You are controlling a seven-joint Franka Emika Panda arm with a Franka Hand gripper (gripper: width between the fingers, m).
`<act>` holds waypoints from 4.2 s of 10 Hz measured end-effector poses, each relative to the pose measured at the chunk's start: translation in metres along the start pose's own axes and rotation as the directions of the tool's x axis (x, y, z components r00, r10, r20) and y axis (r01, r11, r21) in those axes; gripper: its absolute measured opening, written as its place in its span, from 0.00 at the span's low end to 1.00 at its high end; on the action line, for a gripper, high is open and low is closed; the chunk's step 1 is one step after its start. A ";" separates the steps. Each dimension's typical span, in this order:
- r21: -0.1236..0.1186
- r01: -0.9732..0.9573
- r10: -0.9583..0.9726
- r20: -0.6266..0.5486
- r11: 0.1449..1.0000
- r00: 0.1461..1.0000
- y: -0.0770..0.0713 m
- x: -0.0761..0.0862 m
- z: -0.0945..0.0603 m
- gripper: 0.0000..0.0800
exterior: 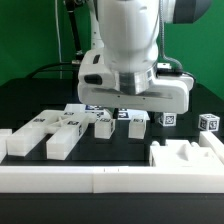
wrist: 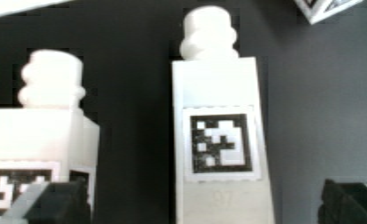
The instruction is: Assemble chair
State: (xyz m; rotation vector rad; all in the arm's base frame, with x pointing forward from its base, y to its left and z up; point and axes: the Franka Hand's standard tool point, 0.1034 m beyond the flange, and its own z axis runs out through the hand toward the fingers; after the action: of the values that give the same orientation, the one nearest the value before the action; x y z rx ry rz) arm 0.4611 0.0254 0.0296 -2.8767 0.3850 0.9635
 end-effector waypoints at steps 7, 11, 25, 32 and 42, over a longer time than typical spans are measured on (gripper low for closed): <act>0.001 0.052 -0.051 0.245 0.999 0.968 0.000 0.004 -0.003 0.81; -0.004 0.062 -0.059 0.244 0.998 0.968 -0.006 0.004 0.002 0.81; -0.011 0.068 -0.063 0.236 0.998 0.970 -0.008 0.007 0.013 0.36; -0.009 0.088 -0.084 0.222 0.996 0.972 -0.027 0.002 -0.049 0.36; 0.023 0.082 -0.073 -0.264 0.996 0.962 -0.053 0.029 -0.104 0.36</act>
Offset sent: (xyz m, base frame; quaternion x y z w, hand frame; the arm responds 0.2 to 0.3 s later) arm 0.0103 0.0118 0.0047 0.0423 -0.1389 -0.0536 0.9879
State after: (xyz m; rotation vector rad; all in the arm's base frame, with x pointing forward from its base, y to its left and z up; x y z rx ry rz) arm 0.5576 0.0539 0.0947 -2.9693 0.2995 0.5577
